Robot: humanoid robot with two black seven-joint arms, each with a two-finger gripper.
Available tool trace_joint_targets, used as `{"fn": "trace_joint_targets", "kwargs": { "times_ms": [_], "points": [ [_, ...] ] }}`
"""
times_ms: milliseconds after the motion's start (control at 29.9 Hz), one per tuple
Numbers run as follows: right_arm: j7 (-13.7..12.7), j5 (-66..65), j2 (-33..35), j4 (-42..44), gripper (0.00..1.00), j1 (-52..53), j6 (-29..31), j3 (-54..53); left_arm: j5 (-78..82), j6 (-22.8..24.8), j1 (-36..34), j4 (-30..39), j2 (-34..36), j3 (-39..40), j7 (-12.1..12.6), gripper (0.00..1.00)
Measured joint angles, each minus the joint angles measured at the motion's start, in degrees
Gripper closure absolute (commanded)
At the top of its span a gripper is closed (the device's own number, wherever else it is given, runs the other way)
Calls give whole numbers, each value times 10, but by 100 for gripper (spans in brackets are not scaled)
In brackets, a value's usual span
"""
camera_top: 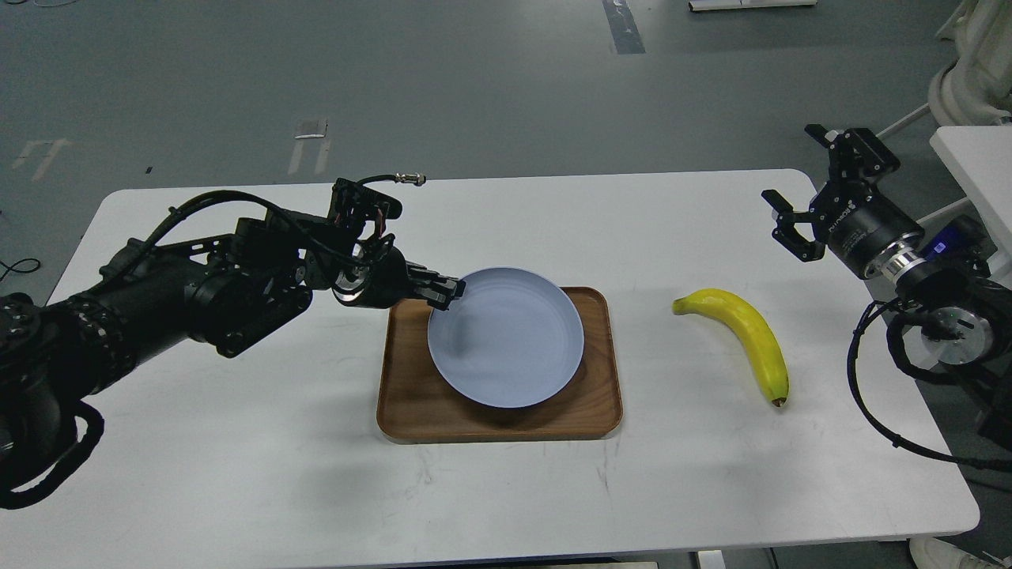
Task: Place banana on plate with both arms
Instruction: 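Carry the plate with the left gripper and lower it onto the wooden tray, then open the left gripper and lift it away from the plate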
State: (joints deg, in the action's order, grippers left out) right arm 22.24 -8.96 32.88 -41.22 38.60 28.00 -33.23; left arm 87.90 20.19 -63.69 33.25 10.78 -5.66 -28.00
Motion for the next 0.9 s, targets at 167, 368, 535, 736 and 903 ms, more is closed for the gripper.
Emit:
{"fn": "trace_joint_targets", "kwargs": {
  "times_ms": [167,368,535,736,903],
  "points": [
    [0,0,0,0,0,0,0,0,0,-2,0,-18,-13,-17,0,100],
    [0,0,-1,1,0,-1,0,0,-6,2,0,-17,-16,-18,0,100],
    [0,0,-1,1,0,-1,0,0,-9,4,-1,-16,-24,-18,0,83],
    [0,0,0,1,0,-1,0,0,-10,4,-1,-14,-27,-18,0,19],
    [0,0,0,1,0,-1,0,0,-36,3,-7,-14,-21,-15,0,2]
  ]
}}
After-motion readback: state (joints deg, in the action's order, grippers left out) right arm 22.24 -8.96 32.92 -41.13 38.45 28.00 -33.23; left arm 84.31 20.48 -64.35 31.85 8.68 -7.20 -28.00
